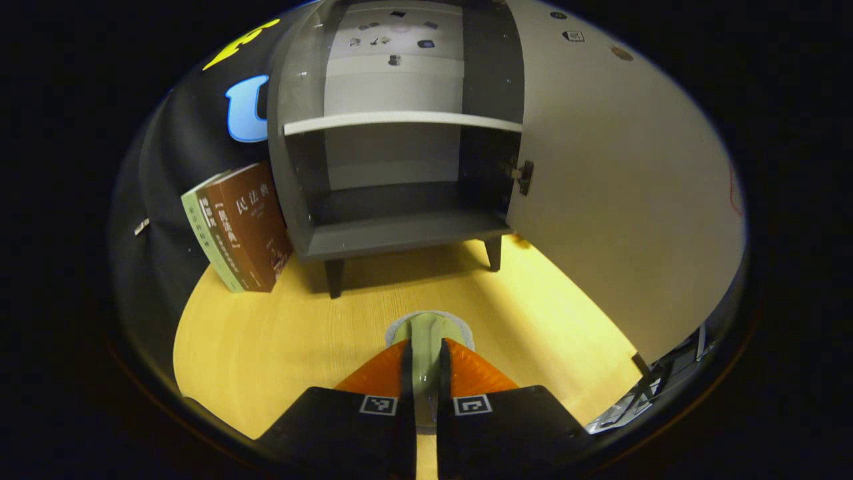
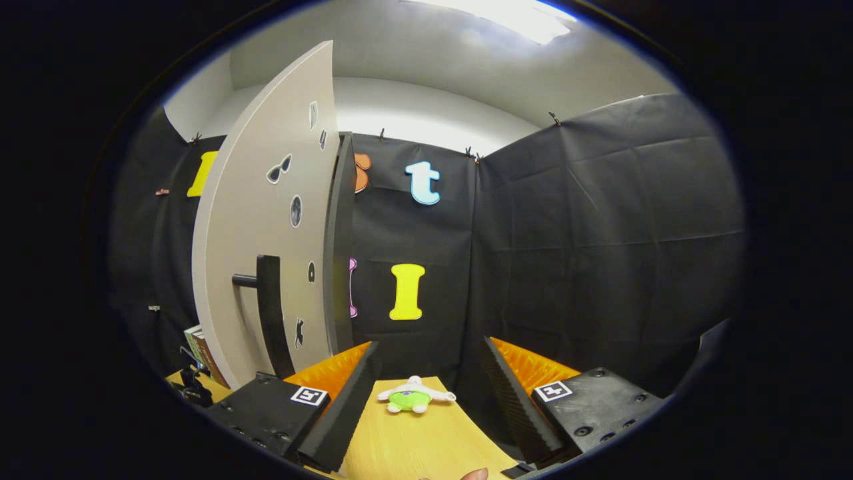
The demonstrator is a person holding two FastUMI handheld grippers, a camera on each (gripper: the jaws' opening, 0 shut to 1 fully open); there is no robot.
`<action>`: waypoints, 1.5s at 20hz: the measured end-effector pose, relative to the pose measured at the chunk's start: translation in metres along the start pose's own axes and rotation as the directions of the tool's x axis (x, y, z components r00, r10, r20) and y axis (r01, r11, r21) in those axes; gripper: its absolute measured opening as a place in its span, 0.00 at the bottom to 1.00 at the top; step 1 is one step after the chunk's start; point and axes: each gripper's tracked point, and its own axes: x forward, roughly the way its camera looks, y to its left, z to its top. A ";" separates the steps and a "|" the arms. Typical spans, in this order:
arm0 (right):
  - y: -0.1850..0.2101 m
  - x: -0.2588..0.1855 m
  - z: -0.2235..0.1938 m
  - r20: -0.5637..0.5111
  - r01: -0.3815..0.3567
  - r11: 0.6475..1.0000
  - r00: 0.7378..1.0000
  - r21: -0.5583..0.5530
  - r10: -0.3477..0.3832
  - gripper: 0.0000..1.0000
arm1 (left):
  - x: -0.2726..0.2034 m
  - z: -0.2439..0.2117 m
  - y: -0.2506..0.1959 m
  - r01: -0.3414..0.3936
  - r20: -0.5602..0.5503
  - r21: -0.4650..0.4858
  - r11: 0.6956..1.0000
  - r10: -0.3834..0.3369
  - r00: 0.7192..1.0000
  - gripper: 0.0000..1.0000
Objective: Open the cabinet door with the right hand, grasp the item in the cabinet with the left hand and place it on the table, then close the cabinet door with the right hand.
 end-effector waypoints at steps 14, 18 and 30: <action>0.002 0.002 -0.006 -0.022 -0.004 1.000 1.000 -0.029 0.004 0.97 | 0.044 -0.081 -0.013 -0.027 -0.066 0.003 1.000 0.027 0.997 0.16; 0.002 0.002 -0.008 -0.028 -0.008 0.999 1.000 -0.036 0.007 0.96 | 0.051 -0.087 -0.013 -0.037 -0.074 0.020 0.999 0.038 0.997 0.18; 0.002 0.004 -0.007 -0.018 -0.005 0.999 1.000 -0.032 0.004 0.96 | 0.036 -0.075 -0.010 -0.050 -0.029 0.039 0.998 0.051 0.998 0.99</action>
